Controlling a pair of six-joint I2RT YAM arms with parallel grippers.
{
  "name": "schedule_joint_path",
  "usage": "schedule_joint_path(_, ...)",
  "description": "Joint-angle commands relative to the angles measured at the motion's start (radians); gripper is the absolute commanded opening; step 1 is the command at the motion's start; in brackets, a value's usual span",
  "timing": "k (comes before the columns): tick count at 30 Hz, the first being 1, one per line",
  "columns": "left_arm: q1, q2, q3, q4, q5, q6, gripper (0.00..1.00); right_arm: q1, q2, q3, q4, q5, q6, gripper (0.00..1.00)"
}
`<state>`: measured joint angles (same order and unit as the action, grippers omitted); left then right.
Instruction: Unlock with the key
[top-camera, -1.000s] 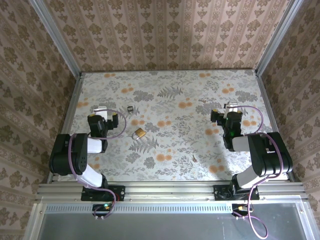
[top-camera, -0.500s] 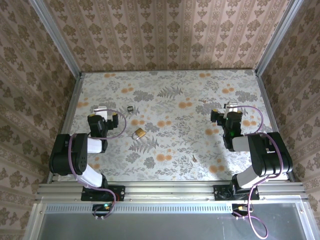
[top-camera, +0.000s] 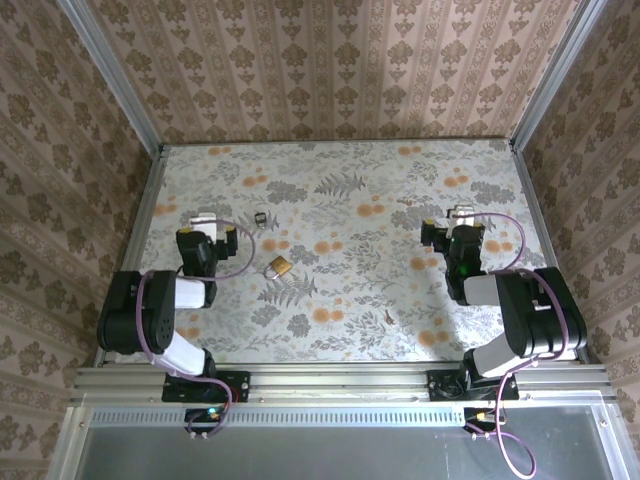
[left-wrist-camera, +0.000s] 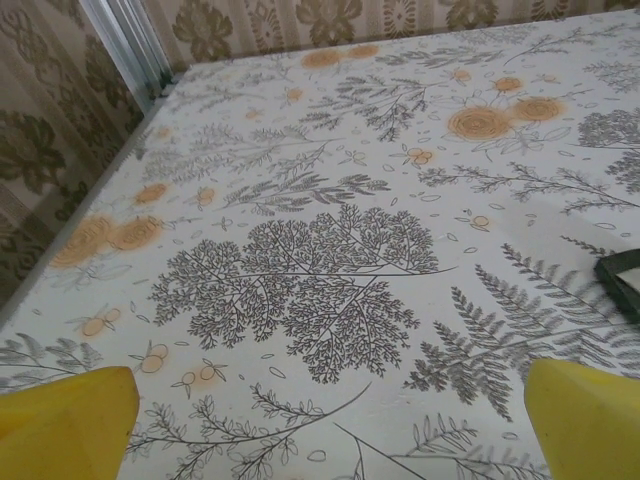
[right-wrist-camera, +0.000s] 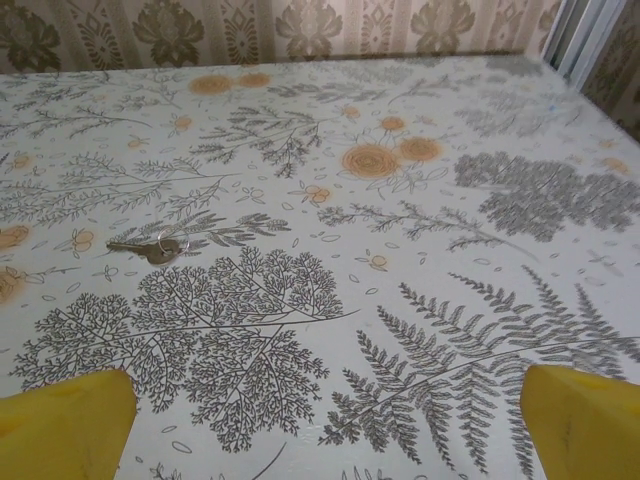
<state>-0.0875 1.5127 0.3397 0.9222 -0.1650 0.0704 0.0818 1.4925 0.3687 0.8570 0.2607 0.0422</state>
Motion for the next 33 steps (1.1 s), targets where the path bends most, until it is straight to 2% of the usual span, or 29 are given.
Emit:
schedule_joint_path(1, -0.079, -0.150, -0.011, -0.062, -0.145, 0.056, 1.00, 0.076, -0.159, 0.042, -0.181, 0.142, -0.029, 1.00)
schedule_joint_path(2, -0.099, -0.210, 0.009, -0.164, -0.170, 0.032, 1.00, 0.077, -0.211, 0.104, -0.371, 0.129, 0.019, 1.00)
schedule_joint_path(4, -0.123, -0.313, 0.050, -0.351, -0.162, -0.023, 1.00, 0.082, -0.270, 0.183, -0.599, 0.118, 0.090, 1.00)
schedule_joint_path(6, -0.191, -0.390, 0.087, -0.480, -0.261, -0.021, 1.00, 0.097, -0.340, 0.204, -0.726, 0.085, 0.114, 1.00)
schedule_joint_path(12, -0.288, -0.575, 0.226, -0.859, -0.185, -0.136, 1.00, 0.110, -0.552, 0.232, -1.005, -0.081, 0.237, 1.00)
schedule_joint_path(18, -0.363, -0.677, 0.278, -1.059, -0.120, -0.274, 1.00, 0.136, -0.705, 0.263, -1.196, -0.206, 0.293, 1.00)
schedule_joint_path(26, -0.401, -0.701, 0.333, -1.252, -0.022, -0.426, 1.00, 0.166, -0.762, 0.277, -1.321, -0.289, 0.372, 1.00)
schedule_joint_path(33, -0.421, -0.659, 0.366, -1.350, 0.040, -0.369, 1.00, 0.226, -0.758, 0.300, -1.383, -0.348, 0.404, 1.00)
